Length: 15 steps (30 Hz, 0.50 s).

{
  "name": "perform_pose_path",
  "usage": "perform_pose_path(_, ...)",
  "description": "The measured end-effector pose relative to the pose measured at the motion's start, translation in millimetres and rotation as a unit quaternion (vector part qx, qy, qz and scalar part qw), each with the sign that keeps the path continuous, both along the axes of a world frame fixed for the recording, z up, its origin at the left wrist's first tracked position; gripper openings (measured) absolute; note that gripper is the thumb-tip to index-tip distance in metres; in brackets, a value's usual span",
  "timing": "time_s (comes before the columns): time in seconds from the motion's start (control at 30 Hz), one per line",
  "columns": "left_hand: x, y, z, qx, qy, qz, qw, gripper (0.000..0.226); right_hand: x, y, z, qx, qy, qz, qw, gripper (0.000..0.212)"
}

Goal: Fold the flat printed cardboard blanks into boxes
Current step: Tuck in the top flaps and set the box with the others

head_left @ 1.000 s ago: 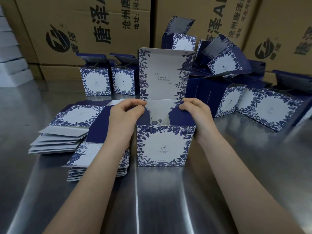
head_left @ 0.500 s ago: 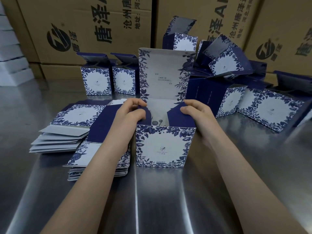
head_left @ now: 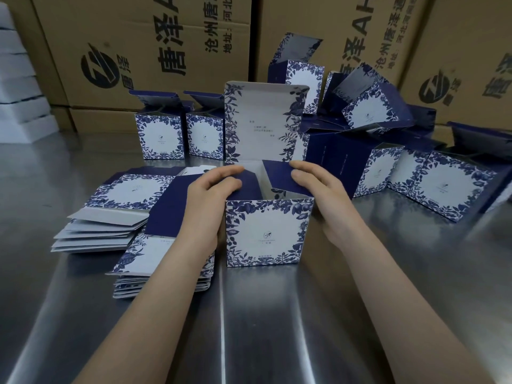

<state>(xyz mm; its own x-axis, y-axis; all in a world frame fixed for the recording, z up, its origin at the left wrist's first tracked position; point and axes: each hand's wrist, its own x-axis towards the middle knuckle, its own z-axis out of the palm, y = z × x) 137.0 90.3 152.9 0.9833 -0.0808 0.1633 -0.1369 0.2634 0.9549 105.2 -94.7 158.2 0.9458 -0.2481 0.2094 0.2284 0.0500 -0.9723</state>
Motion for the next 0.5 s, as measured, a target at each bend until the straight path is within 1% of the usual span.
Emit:
perform_pose_path(0.07,1.3,0.5,-0.1,-0.013,0.007,-0.028,1.000,0.024,1.5,-0.1,-0.1,0.020,0.018,0.019,0.999,0.029)
perform_pose_path(0.17,1.3,1.8,-1.5,0.011,0.001,-0.059,0.998,0.027,2.0,-0.5,-0.4,0.038,0.019,0.029,0.999,0.036)
perform_pose_path(0.23,1.3,2.7,-2.0,0.018,0.003,-0.061,0.998,0.031,2.6,-0.4,-1.2,0.031,0.019,0.024,0.999,0.039)
perform_pose_path(0.3,2.2,2.9,-1.6,0.022,0.001,-0.054,0.998,0.034,3.7,-0.3,-2.9,0.029,0.018,0.024,0.999,0.037)
perform_pose_path(0.37,2.6,2.1,-2.3,0.019,-0.002,-0.059,0.998,0.029,3.7,-0.8,-4.9,0.028,0.019,0.031,0.999,0.033)
perform_pose_path(0.43,1.4,1.8,-2.4,0.000,-0.002,-0.077,0.997,0.017,3.3,-1.6,-5.9,0.023,0.018,0.037,0.999,0.031)
perform_pose_path(0.5,1.4,2.9,-1.7,-0.006,0.003,-0.085,0.996,0.015,3.4,-0.6,-5.6,0.016,0.016,0.040,0.999,0.032)
